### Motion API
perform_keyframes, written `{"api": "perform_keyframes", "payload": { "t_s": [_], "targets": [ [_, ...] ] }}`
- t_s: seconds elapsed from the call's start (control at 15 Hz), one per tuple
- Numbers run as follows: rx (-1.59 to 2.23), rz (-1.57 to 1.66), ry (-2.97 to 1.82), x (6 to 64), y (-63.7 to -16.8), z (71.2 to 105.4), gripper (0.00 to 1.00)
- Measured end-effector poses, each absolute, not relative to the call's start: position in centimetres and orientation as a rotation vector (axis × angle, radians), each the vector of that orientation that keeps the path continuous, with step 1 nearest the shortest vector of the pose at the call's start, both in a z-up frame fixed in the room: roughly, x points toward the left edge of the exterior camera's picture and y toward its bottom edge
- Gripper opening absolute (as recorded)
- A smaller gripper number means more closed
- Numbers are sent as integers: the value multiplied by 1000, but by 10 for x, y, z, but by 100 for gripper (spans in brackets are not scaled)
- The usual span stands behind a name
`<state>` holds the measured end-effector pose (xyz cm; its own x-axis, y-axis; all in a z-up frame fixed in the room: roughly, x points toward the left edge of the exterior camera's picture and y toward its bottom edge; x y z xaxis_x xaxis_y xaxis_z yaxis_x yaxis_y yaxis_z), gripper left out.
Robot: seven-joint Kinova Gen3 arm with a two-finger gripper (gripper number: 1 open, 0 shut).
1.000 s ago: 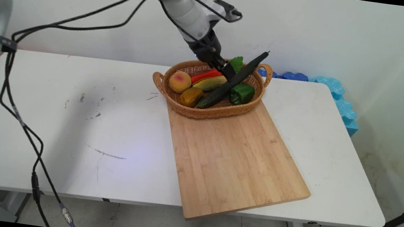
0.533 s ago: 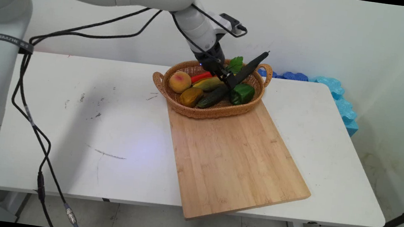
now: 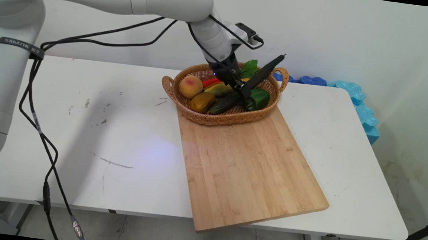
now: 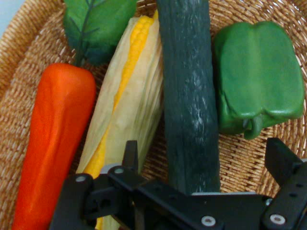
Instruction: Pick up the cucumber from the vegetable basket, then place the picked object on the cutting board
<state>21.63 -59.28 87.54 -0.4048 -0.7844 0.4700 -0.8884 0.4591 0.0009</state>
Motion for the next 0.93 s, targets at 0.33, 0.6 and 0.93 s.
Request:
{"api": "perform_keyframes", "payload": {
  "t_s": [0.33, 0.6, 0.93],
  "targets": [
    [1360, 370, -2343, 211, -593, 865, 0],
    [1321, 384, -2377, 210, -591, 859, 0],
    [1285, 394, -2405, 210, -589, 856, 0]
  ]
}}
